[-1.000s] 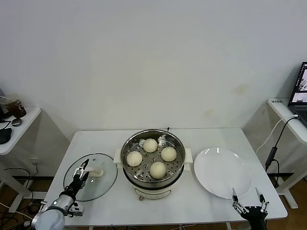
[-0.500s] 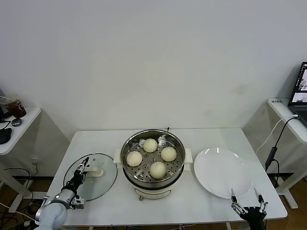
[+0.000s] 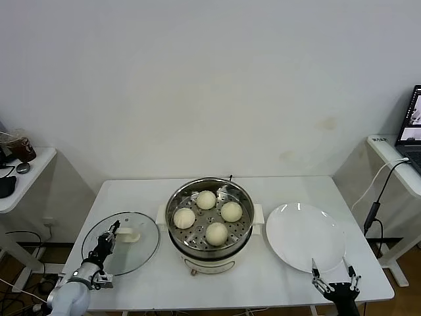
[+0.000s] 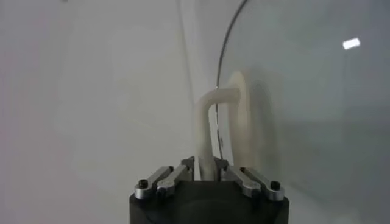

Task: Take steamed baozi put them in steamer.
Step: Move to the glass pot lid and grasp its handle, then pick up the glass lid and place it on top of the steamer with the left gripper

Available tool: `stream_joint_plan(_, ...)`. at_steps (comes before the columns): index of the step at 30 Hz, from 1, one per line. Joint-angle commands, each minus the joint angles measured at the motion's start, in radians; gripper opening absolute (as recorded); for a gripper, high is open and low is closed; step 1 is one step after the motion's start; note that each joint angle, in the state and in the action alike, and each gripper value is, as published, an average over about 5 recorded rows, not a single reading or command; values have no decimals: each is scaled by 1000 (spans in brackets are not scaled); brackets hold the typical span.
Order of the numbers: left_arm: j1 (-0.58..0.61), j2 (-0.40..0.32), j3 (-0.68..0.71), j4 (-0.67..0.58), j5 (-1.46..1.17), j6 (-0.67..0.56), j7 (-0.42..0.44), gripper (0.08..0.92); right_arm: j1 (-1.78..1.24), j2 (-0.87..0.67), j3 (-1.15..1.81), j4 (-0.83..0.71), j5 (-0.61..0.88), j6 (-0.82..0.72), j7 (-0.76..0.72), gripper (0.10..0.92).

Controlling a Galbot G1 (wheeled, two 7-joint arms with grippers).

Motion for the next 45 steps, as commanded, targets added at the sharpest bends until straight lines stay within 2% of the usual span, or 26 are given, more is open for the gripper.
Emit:
stream_joint_plan(1, 138, 32, -18, -201, -106, 47, -76, 176, 1, 0, -17, -28, -40, 19, 1, 823)
stream_joint_plan(4, 237, 57, -46, -332, -116, 120, -86, 174, 0, -1, -26, -31, -54, 27, 1, 823)
stream_joint_plan(7, 329, 83, -82, -482, -158, 205, -56, 174, 1, -4, -35, -32, -67, 32, 1, 823)
stream_joint_plan(12, 412, 138, -156, -703, -269, 347, 94, 174, -1, -13, -58, -31, -81, 39, -1, 823)
stream_joint_plan(17, 391, 184, -185, -853, -317, 466, 200, 174, -3, -24, -81, -33, -84, 46, -5, 823)
stream_joint_plan(23, 301, 244, -2, -951, -365, 599, 267, 174, -1, -29, -114, -37, -104, 56, -4, 823)
stream_joint_plan(28, 121, 270, 252, -953, -359, 686, 295, 174, 13, -13, -133, -46, -154, 53, 17, 823)
stream_joint_plan(31, 17, 254, 380, -919, -331, 732, 315, 174, 27, 3, -140, -52, -178, 51, 34, 823)
stream_joint_plan(38, -162, 85, 614, -823, -92, 790, 442, 174, 53, 17, -148, -61, -221, 46, 79, 823)
stream_joint_plan(41, -219, 23, 675, -772, 0, 804, 495, 174, 59, 21, -148, -63, -231, 47, 84, 823)
stream_joint_plan(45, -271, -38, 717, -702, 59, 805, 522, 174, 62, 24, -149, -69, -232, 49, 86, 823)
